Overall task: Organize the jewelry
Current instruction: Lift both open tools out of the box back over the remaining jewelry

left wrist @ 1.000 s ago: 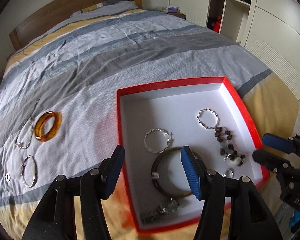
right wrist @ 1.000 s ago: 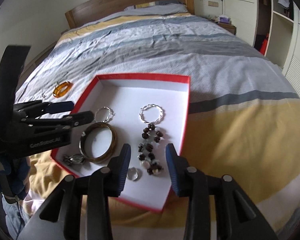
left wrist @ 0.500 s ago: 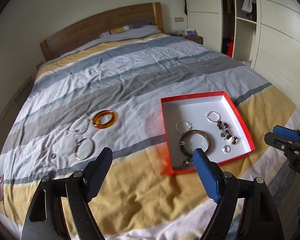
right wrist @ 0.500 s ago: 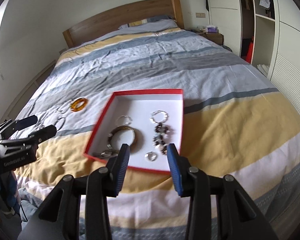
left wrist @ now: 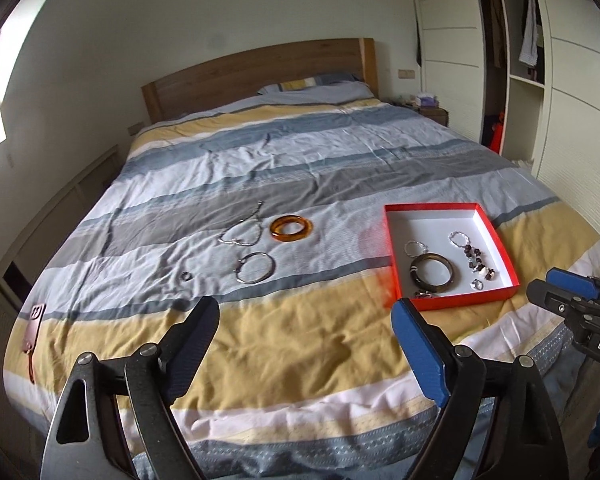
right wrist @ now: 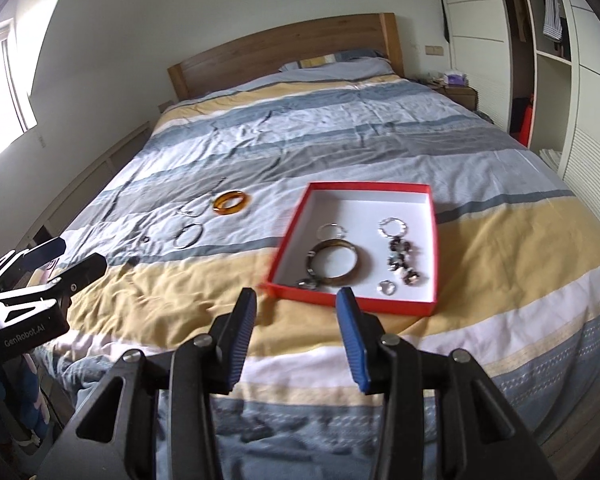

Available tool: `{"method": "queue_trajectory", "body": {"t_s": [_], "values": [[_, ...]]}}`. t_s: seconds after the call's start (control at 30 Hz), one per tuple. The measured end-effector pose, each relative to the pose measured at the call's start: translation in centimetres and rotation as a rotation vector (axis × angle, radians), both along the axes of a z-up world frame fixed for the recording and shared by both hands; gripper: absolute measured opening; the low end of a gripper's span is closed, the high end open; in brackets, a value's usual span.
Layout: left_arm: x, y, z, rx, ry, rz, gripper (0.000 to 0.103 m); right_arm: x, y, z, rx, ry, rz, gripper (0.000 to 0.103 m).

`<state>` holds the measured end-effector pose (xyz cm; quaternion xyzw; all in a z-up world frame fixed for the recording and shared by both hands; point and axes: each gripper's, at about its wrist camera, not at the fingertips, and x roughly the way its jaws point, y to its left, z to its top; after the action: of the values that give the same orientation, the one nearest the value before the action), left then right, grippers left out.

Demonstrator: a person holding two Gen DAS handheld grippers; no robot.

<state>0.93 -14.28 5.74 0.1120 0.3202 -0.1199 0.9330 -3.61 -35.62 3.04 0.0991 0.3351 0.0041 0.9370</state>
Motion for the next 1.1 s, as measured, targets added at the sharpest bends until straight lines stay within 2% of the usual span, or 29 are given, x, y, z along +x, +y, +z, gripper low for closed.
{"method": "queue_trajectory", "body": {"t_s": [0.23,0.43,0.73,0.93,1.1], "values": [[-3.9,2.5,1.3,-0.022,-0.069,0.074,0.092,-3.1,2.7,1.3,-0.022,-0.053,0.017,0.041],[-6.6,3.4,1.6,-0.011,-0.103,0.101,0.092,-5.5,3.7,2.3,-0.023,-0.094,0.013,0.046],[-9.9,5.1,2.6,-0.059,-0.165,0.110,0.092,-7.9,4.4,3.7,-0.014,-0.149,0.015,0.048],[-11.0,6.1,2.8,-0.035,-0.166,0.125,0.092,-9.0,4.4,4.3,-0.001,-0.179,0.017,0.049],[-11.5,8.7,2.8,0.001,-0.168,0.171,0.092,-9.3,3.5,4.6,0.015,-0.198,0.004,0.050]]}}
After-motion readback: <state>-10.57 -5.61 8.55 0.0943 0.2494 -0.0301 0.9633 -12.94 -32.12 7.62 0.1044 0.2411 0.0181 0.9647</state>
